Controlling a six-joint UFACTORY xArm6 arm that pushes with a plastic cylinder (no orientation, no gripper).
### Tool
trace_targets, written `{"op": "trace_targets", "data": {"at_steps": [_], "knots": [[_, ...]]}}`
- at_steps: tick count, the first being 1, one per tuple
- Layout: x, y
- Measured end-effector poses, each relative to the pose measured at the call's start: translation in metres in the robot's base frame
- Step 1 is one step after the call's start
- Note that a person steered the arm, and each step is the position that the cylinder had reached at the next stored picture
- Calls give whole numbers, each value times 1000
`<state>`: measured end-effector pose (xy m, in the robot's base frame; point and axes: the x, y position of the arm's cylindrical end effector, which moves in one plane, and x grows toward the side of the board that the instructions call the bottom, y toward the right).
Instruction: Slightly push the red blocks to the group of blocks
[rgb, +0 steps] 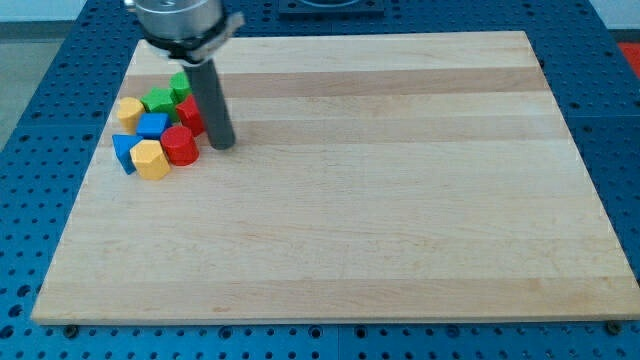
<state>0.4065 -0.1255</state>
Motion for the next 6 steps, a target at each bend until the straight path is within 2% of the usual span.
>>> {"op": "trace_targets", "data": {"at_steps": [2, 3, 4, 5, 6], "knots": [[-52, 15], [-99, 14], [-123, -4], [-123, -53], [-123, -72]]}}
